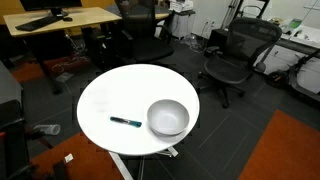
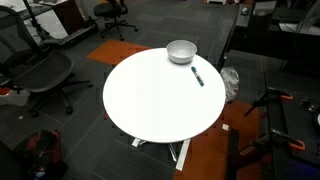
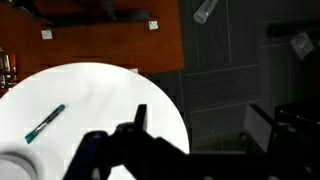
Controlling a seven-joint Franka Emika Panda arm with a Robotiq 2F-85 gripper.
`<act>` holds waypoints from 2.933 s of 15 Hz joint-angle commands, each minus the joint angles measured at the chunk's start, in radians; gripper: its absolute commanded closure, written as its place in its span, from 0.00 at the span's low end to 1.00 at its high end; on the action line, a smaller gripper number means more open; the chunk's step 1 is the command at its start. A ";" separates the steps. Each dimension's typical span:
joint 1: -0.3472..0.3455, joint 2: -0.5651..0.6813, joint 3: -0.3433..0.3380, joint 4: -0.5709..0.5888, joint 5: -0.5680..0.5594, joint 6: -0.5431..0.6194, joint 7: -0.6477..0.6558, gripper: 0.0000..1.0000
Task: Put the marker inside the grey bowl
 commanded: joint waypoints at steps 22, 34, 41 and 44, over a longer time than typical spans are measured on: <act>-0.158 -0.028 -0.034 -0.169 -0.217 0.383 0.311 0.00; -0.237 -0.040 -0.040 -0.351 -0.391 0.564 0.687 0.00; -0.262 0.019 -0.055 -0.404 -0.444 0.662 0.783 0.00; -0.270 0.071 -0.074 -0.404 -0.462 0.718 0.778 0.00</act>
